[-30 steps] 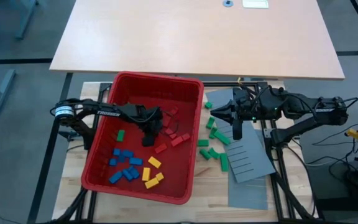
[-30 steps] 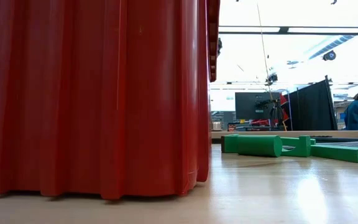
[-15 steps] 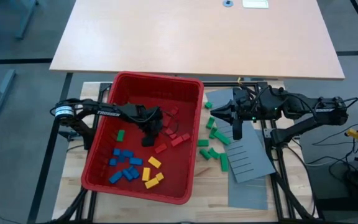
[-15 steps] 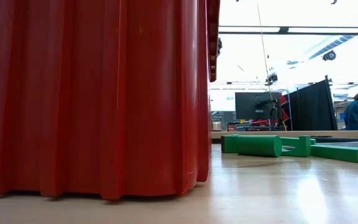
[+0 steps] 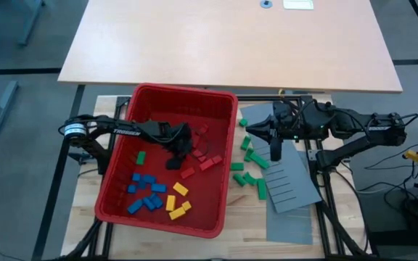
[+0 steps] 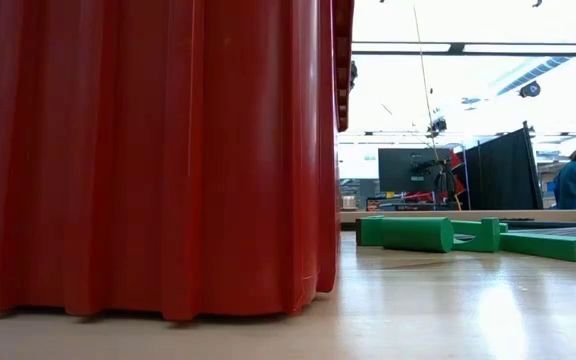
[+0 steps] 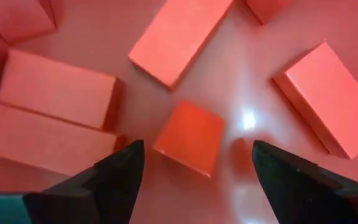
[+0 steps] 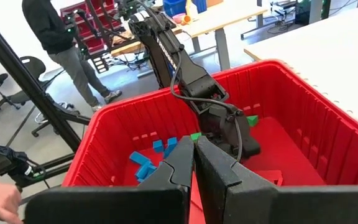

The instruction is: Sort blocks

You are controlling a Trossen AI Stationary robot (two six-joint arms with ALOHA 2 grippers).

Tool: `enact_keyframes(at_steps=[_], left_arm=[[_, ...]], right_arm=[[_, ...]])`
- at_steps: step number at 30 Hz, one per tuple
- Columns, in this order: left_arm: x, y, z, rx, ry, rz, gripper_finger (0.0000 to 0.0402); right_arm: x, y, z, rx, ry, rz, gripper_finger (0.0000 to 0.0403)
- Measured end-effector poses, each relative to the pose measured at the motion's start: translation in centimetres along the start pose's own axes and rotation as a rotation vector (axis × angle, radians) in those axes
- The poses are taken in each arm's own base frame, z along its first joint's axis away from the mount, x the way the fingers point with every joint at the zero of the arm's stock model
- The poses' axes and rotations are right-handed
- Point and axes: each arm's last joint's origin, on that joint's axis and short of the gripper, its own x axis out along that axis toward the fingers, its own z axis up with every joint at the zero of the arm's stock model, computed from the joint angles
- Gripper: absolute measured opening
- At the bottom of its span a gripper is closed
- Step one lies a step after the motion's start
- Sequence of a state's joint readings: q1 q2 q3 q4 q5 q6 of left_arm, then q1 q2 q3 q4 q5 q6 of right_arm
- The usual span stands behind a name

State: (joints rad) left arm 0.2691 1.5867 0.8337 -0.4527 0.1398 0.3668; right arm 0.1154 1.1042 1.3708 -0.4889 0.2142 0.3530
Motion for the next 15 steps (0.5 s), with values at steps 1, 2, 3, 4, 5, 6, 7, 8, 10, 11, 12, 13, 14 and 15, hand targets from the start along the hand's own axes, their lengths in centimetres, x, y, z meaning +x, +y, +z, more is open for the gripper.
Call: enact_keyframes(at_steps=[1, 2, 3, 4, 5, 6, 7, 8, 10, 11, 12, 13, 14, 15], left_arm=[[0.0, 0.03, 0.09, 0.008, -0.009, 0.004, 0.0282], [0.0, 0.06, 0.17, 0.016, -0.017, 0.007, 0.0279], [-0.01, 0.09, 0.24, 0.022, -0.024, 0.009, 0.0278], [-0.01, 0.12, 0.32, 0.027, -0.033, 0.013, 0.0277], [-0.02, 0.15, 0.41, 0.029, -0.041, 0.016, 0.0277], [-0.02, 0.18, 0.47, 0.031, -0.048, 0.019, 0.0277], [-0.02, 0.2, 0.53, 0.035, -0.053, 0.021, 0.0277], [-0.02, 0.2, 0.54, 0.042, -0.055, 0.021, 0.0277], [-0.02, 0.2, 0.53, 0.054, -0.054, 0.021, 0.0276], [-0.02, 0.2, 0.53, 0.056, -0.053, 0.021, 0.0276], [-0.02, 0.2, 0.53, 0.057, -0.053, 0.021, 0.0276], [-0.02, 0.2, 0.53, 0.061, -0.053, 0.021, 0.0276], [-0.02, 0.2, 0.53, 0.069, -0.053, 0.021, 0.0276], [-0.02, 0.2, 0.53, 0.077, -0.053, 0.021, 0.0276]], right_arm=[[0.0, -0.01, 0.0, 0.003, -0.001, -0.004, 0.0], [0.0, -0.03, 0.01, 0.004, -0.003, -0.009, 0.0], [0.0, -0.05, 0.02, 0.009, -0.006, -0.016, 0.0], [0.0, -0.06, 0.02, 0.014, -0.008, -0.021, 0.0], [0.01, -0.06, 0.02, 0.014, -0.008, -0.021, 0.0], [0.01, -0.06, 0.02, 0.014, -0.008, -0.022, 0.0], [0.0, -0.06, 0.02, 0.015, -0.008, -0.022, 0.0], [0.01, -0.07, 0.02, 0.018, -0.008, -0.023, 0.0], [0.01, -0.07, 0.02, 0.024, -0.009, -0.024, 0.0], [0.01, -0.07, 0.02, 0.027, -0.009, -0.024, 0.0], [0.01, -0.07, 0.02, 0.03, -0.009, -0.025, 0.0], [0.01, -0.08, 0.02, 0.03, -0.01, -0.028, 0.0], [0.01, -0.09, 0.03, 0.03, -0.012, -0.032, 0.0], [0.01, -0.11, 0.04, 0.031, -0.014, -0.038, 0.0]])
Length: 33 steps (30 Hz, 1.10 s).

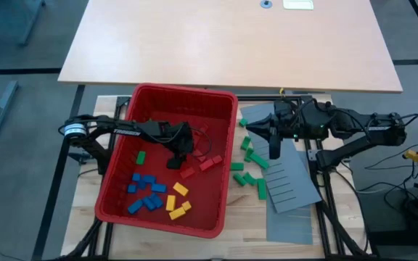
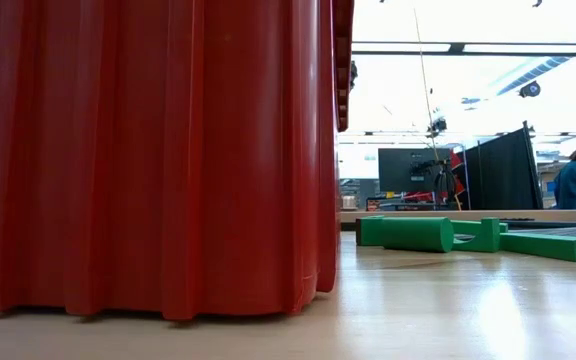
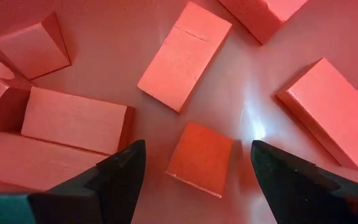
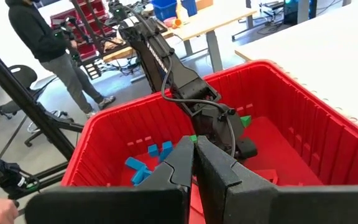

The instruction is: Sort blocks

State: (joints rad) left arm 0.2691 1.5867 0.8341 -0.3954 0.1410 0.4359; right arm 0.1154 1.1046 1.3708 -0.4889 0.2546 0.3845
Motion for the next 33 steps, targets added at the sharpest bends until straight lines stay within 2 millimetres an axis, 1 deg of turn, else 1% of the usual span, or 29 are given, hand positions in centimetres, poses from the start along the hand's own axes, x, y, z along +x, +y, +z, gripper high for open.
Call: enact_keyframes(at_steps=[12, 21, 23, 25, 30, 31, 33], left_arm=[[0.0, -0.1, 0.0, 0.027, -0.002, -0.011, 0.0274], [1.8, -0.5, -0.4, 0.03, 0.043, -0.068, 0.0271], [2.0, -0.6, -0.3, 0.034, 0.047, -0.073, 0.0255], [2.1, -0.7, -0.3, 0.035, 0.047, -0.078, 0.0226], [2.1, -0.8, -0.2, 0.015, 0.04, -0.083, 0.0123], [2.1, -0.8, -0.2, 0.01, 0.039, -0.083, 0.0114], [2.1, -0.8, -0.2, -0.003, 0.04, -0.081, 0.0114]], right_arm=[[0.0, 0.0, 0.0, 0.01, -0.004, -0.009, 0.0], [0.0, 0.0, 0.0, 0.01, -0.004, -0.01, 0.0], [0.0, 0.0, 0.0, 0.01, -0.004, -0.009, 0.0], [0.0, 0.0, 0.0, 0.01, -0.004, -0.009, 0.0], [0.0, 0.0, 0.0, 0.01, -0.004, -0.01, 0.0], [0.0, 0.0, 0.0, 0.009, -0.004, -0.01, 0.0], [0.0, 0.0, 0.0, 0.009, -0.004, -0.01, 0.0]])
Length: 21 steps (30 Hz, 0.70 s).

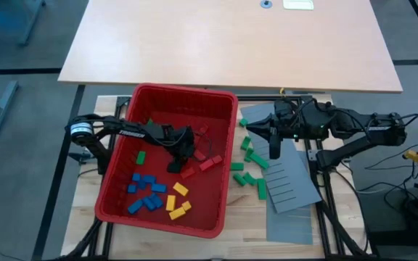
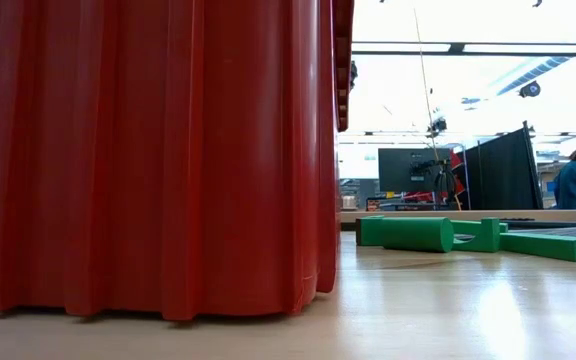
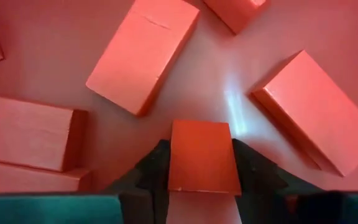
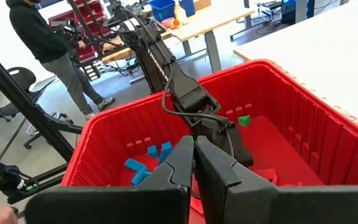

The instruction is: Sort blocks

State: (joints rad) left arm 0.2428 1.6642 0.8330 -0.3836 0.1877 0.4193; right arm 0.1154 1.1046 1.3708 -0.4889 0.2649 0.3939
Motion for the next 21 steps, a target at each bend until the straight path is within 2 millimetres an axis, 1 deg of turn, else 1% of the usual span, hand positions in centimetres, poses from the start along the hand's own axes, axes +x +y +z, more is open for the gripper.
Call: enact_keyframes(at_steps=[6, 9, 11, 15, 19, 21], left_arm=[[-0.4, 0.0, 0.0, -0.072, 0.014, 0.014, 0.0114], [-1.9, -0.1, 0.2, -0.106, 0.058, 0.043, 0.0114], [-3.8, 0.0, 1.2, -0.104, 0.031, 0.076, 0.0114], [-8.8, -0.3, 3.2, -0.087, -0.042, 0.155, 0.0114], [-14.5, -0.8, 5.6, -0.084, -0.236, 0.236, 0.0114], [-16.9, -1.2, 7.1, -0.063, -0.334, 0.258, 0.0114]], right_arm=[[0.0, 0.0, 0.0, -0.001, 0.0, 0.0, 0.0], [0.0, 0.0, 0.0, -0.008, 0.0, 0.0, 0.0], [0.0, 0.0, 0.0, -0.013, 0.0, 0.0, 0.0], [0.0, 0.0, 0.0, -0.02, -0.001, 0.0, 0.0], [0.0, 0.0, 0.0, -0.03, -0.001, 0.0, 0.0], [0.0, 0.0, 0.0, -0.043, -0.002, -0.003, 0.0]])
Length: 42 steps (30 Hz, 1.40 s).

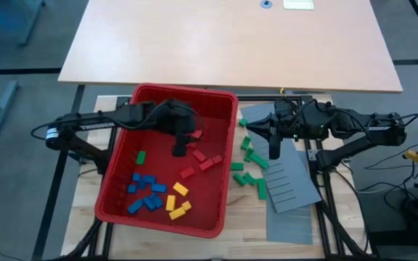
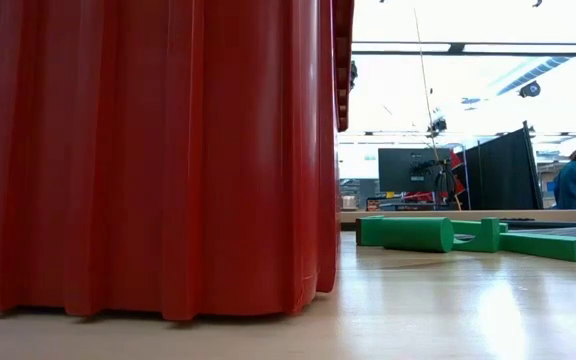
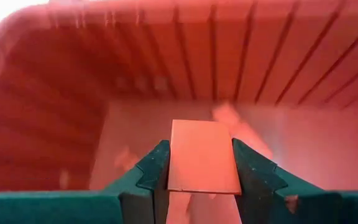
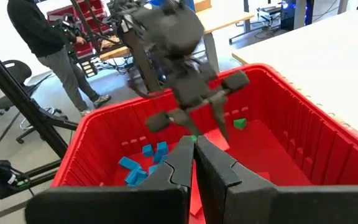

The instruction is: Sort blocks

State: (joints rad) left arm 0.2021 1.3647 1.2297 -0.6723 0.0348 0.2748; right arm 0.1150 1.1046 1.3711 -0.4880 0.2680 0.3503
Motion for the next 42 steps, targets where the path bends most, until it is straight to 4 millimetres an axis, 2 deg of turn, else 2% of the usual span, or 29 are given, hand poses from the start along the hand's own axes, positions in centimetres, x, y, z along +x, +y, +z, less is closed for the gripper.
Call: enact_keyframes(at_steps=[4, 7, 13, 16, 20, 24, 27, 31, 34, 37, 42], left_arm=[[-1.6, -0.5, 3.6, 0.037, -0.11, -0.011, 0.0114], [-1.1, -0.8, 5.8, 0.058, -0.147, -0.047, 0.0114], [2.5, -2.0, 9.6, 0.104, -0.177, -0.125, 0.0114], [4.9, -2.6, 10.7, 0.123, -0.17, -0.189, 0.0114], [8.0, -3.4, 11.4, 0.114, -0.144, -0.277, 0.0114], [9.6, -4.0, 11.6, 0.075, -0.143, -0.357, 0.0118], [10.3, -4.3, 11.5, 0.05, -0.124, -0.366, 0.0183], [10.4, -4.4, 11.7, 0.051, -0.136, -0.365, 0.0291], [10.4, -4.4, 11.7, 0.051, -0.144, -0.355, 0.0341], [10.3, -4.3, 11.8, 0.049, -0.144, -0.351, 0.0356], [9.0, -4.1, 11.7, 0.052, -0.122, -0.305, 0.0341]], right_arm=[[0.0, 0.0, 0.1, -0.003, -0.008, -0.003, 0.0], [0.0, 0.0, 0.2, -0.007, -0.017, 0.0, 0.0], [0.0, 0.1, 0.3, -0.015, -0.03, -0.003, 0.0], [0.0, 0.1, 0.3, -0.014, -0.032, -0.003, 0.0], [-0.1, 0.0, 0.3, -0.014, -0.035, -0.01, 0.0], [-0.2, 0.0, 0.4, -0.012, -0.043, -0.019, 0.0], [-0.3, -0.1, 0.4, -0.011, -0.049, -0.032, 0.0], [-0.4, -0.1, 0.5, -0.016, -0.054, -0.033, 0.0], [-0.4, -0.1, 0.5, -0.016, -0.053, -0.034, 0.0], [-0.5, -0.1, 0.5, -0.016, -0.054, -0.033, 0.0], [-0.7, -0.1, 0.6, -0.015, -0.06, -0.031, 0.0]])
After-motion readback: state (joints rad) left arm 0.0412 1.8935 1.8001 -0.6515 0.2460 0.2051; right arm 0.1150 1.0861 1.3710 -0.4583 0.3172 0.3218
